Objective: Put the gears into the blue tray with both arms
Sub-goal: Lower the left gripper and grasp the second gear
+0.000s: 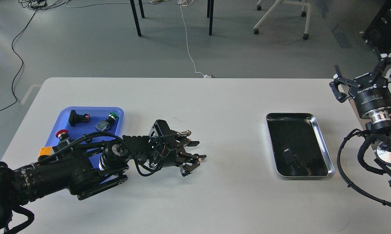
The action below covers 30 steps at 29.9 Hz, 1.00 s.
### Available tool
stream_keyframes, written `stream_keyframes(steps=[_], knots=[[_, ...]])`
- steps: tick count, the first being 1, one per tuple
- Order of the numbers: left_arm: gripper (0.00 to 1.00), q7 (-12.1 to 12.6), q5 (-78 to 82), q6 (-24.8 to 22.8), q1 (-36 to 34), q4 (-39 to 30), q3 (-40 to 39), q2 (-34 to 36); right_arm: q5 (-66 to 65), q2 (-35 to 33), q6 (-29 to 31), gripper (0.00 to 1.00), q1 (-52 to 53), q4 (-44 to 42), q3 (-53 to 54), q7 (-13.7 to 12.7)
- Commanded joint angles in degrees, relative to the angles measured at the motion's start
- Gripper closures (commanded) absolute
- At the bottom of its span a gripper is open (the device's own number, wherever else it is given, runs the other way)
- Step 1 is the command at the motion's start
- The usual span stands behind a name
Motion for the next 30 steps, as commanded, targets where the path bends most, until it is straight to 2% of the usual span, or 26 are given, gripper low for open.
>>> stream_keyframes(steps=[1, 17, 30], knots=[[0.52, -0.04, -0.01, 0.01, 0.11, -0.03, 0.16, 0.01, -0.01, -0.12, 0.00, 0.01, 0.05, 0.00, 0.36, 0.00], [0.53, 0.13, -0.01, -0.17, 1.52, 0.41, 0.34, -0.52, -0.09, -0.12, 0.00, 0.01, 0.67, -0.18, 0.19, 0.00], [0.66, 0.13, -0.01, -0.08, 2.39, 1.63, 0.25, -0.61, -0.09, -0.65, 0.00, 0.01, 0.84, -0.27, 0.45, 0.00]])
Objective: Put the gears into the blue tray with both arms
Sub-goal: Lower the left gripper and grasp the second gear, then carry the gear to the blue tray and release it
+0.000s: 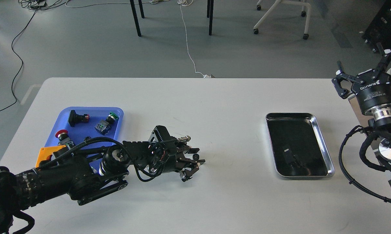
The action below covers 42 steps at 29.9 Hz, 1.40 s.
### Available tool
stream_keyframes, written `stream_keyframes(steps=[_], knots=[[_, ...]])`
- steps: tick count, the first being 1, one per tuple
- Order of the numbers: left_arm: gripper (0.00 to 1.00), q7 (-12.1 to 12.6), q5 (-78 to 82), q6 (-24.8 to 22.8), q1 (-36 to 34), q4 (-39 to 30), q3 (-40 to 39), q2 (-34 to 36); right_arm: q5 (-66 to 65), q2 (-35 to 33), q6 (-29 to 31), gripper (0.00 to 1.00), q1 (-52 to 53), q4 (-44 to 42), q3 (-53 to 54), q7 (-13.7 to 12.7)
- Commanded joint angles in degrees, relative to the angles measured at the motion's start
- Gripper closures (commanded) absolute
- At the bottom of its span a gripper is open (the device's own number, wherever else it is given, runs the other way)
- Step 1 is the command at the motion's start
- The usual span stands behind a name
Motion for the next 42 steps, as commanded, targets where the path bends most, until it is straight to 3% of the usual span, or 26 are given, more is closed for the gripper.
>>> stream_keyframes(steps=[1, 10, 15, 19, 26, 31, 36, 42], knots=[[0.68, 0.14, 0.00, 0.01, 1.17, 0.74, -0.26, 0.07, 0.01, -0.27, 0.00, 0.01, 0.00, 0.03, 0.05, 0.00], [0.82, 0.15, 0.00, 0.01, 1.44, 0.74, -0.62, 0.68, 0.01, -0.36, 0.00, 0.01, 0.09, 0.03, 0.58, 0.00], [0.83, -0.03, 0.00, 0.80, 0.83, -2.49, -4.82, 2.78, 0.01, -0.45, 0.00, 0.01, 0.09, 0.03, 0.58, 0.00], [0.83, -0.21, 0.00, 0.72, 0.30, -7.59, -9.31, 8.40, 0.01, -0.54, 0.00, 0.01, 0.18, -0.05, 0.58, 0.00], [0.83, -1.43, -6.52, 0.89, -0.40, -14.72, -9.93, 22.81, 0.01, -0.54, 0.00, 0.01, 0.70, -0.06, 0.49, 0.00], [0.83, -4.95, -9.51, 2.81, 1.17, -14.29, -8.97, 31.52, 0.01, -0.54, 0.00, 0.01, 0.88, -0.14, 0.49, 0.00], [0.82, -5.30, -10.83, 8.36, 8.55, -11.13, -8.88, 35.05, 0.01, -0.63, 0.00, 0.01, 0.88, -0.32, 0.58, 0.00], [0.82, -6.44, -10.92, 9.33, 12.34, -7.26, -8.88, 35.66, 0.01, -0.54, 0.00, 0.01, 0.88, -0.23, 0.49, 0.00]])
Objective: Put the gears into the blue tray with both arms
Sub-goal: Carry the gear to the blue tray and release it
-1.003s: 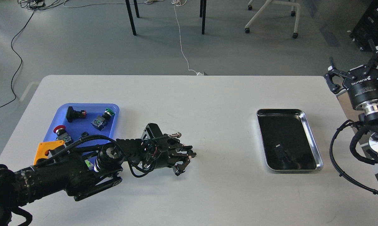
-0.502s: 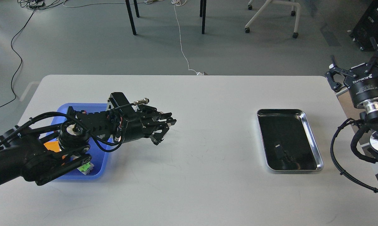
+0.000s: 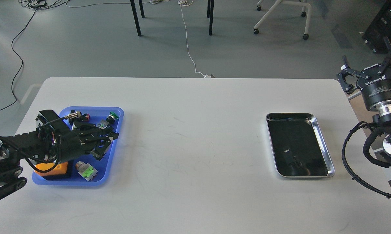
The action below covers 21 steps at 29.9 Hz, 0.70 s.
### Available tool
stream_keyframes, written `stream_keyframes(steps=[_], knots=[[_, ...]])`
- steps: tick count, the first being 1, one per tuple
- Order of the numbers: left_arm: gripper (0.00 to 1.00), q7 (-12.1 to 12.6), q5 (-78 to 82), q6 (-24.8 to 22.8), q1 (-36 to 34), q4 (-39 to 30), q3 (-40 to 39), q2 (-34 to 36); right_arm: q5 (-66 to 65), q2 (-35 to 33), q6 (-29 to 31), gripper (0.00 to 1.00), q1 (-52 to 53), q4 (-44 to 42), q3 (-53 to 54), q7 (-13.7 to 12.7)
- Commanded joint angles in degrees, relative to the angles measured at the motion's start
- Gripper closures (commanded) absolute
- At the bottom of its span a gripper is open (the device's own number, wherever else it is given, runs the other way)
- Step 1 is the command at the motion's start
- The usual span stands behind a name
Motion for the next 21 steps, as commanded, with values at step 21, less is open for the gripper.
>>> stream_keyframes(steps=[21], knots=[[0.47, -1.63, -0.11, 0.26, 3.29, 7.86, 0.17, -1.82, -0.09, -0.03, 0.00, 0.01, 0.08, 0.01, -0.20, 0.00]])
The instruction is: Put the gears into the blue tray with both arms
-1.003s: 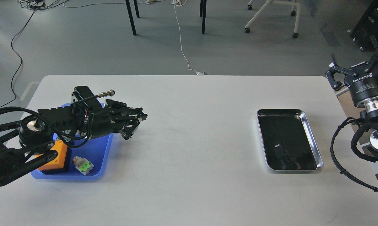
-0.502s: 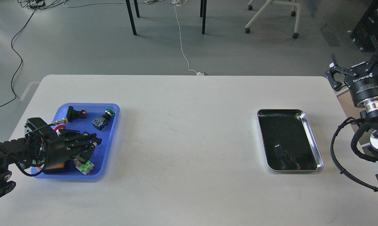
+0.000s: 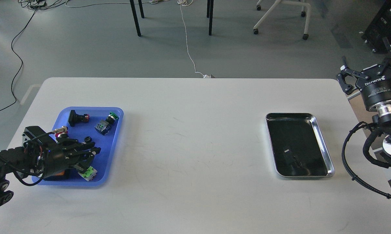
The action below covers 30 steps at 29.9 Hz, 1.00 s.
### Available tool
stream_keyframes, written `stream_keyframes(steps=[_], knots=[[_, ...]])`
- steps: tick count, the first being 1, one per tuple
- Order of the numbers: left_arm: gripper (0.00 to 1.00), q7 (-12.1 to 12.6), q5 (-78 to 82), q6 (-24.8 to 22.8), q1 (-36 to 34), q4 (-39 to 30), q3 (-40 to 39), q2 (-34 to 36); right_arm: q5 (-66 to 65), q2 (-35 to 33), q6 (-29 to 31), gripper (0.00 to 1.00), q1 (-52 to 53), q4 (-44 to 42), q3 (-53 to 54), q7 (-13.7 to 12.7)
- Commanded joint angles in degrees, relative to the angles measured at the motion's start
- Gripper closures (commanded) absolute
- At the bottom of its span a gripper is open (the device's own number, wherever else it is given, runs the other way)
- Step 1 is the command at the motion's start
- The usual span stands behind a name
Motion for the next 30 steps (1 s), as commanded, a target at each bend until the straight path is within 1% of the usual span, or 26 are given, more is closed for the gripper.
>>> stream_keyframes(steps=[1, 5, 7, 8, 10, 15, 17, 19, 21, 23, 25, 30], knots=[[0.43, -0.21, -0.03, 0.09, -0.13, 0.69, -0.07, -0.65, -0.01, 0.01, 0.00, 0.01, -0.01, -0.02, 0.04, 0.00], [0.31, -0.65, -1.43, 1.31, -0.57, 0.61, -1.04, -0.65, -0.01, 0.01, 0.00, 0.01, 0.17, -0.02, 0.04, 0.00], [0.26, -1.61, -5.89, 1.85, -1.27, 0.52, -1.30, -0.56, -0.10, 0.01, 0.00, 0.01, 0.26, -0.11, 0.04, 0.00], [0.25, -2.05, -8.71, 1.85, -2.06, 0.61, -1.57, -0.48, -0.19, 0.01, 0.00, 0.01, 0.43, -0.28, 0.04, 0.00], [0.23, -3.02, -16.17, 1.50, -4.87, 0.52, -1.57, -0.48, -0.54, 0.10, 0.00, 0.01, 1.31, -1.95, -0.13, 0.00], [0.14, -3.29, -34.71, 1.32, -11.20, -0.01, -1.66, -0.56, -0.63, 0.01, 0.00, 0.01, 2.80, -5.38, -0.31, 0.00], [0.12, -3.55, -42.71, 1.32, -13.75, -0.18, -1.74, -0.83, -0.63, -0.08, 0.00, 0.01, 4.03, -7.13, -0.31, 0.00], [0.09, -4.86, -50.97, 1.23, -16.47, -0.19, -2.44, -2.05, -0.63, -0.08, 0.00, 0.01, 5.78, -9.33, -0.31, 0.00], [0.06, -6.71, -60.10, 1.23, -18.76, -0.19, -4.02, -3.81, -0.71, -0.08, 0.00, 0.01, 7.54, -11.09, -0.66, 0.00], [0.04, -6.77, -67.41, 0.97, -19.99, -0.01, -6.13, -4.87, -1.15, -0.08, 0.00, 0.01, 8.86, -11.45, -1.10, 0.00], [0.04, -6.77, -72.17, -0.26, -20.70, 0.25, -7.98, -5.75, -1.24, 0.01, 0.00, 0.01, 9.83, -11.45, -1.10, 0.00], [0.03, -6.77, -79.48, -7.63, -20.97, 0.69, -15.44, -9.26, -1.24, 0.01, 0.00, 0.01, 11.77, -11.01, -1.10, 0.00]])
